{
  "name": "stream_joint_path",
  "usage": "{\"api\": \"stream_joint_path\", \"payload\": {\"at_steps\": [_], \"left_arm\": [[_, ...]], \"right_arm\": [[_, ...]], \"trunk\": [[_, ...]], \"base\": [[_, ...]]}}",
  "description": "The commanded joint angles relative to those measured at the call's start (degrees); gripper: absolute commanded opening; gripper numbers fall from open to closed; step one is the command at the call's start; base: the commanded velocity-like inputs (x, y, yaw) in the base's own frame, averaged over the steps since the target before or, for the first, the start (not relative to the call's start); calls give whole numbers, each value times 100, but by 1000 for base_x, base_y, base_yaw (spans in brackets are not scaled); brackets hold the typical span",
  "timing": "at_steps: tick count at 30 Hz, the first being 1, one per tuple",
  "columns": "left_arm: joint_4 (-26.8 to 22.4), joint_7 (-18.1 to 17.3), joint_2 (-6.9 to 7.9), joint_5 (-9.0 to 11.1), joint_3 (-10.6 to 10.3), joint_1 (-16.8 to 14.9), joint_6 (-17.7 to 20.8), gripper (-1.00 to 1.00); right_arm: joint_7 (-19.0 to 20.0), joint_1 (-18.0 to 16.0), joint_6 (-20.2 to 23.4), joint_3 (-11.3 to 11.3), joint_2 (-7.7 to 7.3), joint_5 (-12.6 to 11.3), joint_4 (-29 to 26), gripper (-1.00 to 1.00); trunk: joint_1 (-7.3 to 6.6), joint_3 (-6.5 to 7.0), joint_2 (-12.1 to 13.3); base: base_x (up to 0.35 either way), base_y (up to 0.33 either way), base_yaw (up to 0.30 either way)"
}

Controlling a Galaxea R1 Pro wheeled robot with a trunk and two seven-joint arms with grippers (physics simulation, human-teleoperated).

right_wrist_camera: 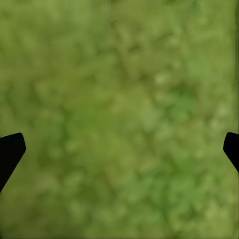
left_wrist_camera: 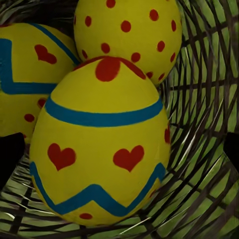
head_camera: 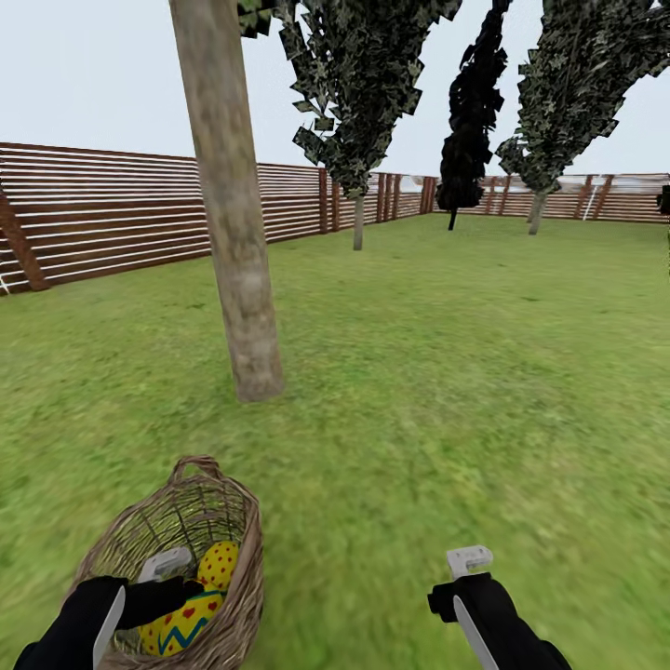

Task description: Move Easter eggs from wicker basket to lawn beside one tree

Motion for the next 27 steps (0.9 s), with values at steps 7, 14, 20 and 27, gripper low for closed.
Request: {"api": "stream_joint_path", "payload": {"at_steps": [7, 14, 20, 27], "left_arm": [[-7, -53, -2, -60, 34, -4, 29, 100], [-7, -53, 2, -58, 39, -1, 30, 100], [-7, -53, 4, -60, 47, -4, 38, 100], [-7, -53, 4, -67, 55, -3, 45, 100]], "right_arm": [[-60, -4, 22, 20, 2, -55, -2, 100], [-60, -4, 21, 20, 2, -52, -2, 100], [-63, -2, 22, 20, 2, -52, -3, 100], [-61, -4, 22, 20, -5, -52, -8, 100]], "trunk": [[-11, 84, 3], [-11, 84, 3], [-9, 62, 2], [9, -93, -7]], "base": [[0, 0, 0], [0, 0, 0], [0, 0, 0], [0, 0, 0]]}}
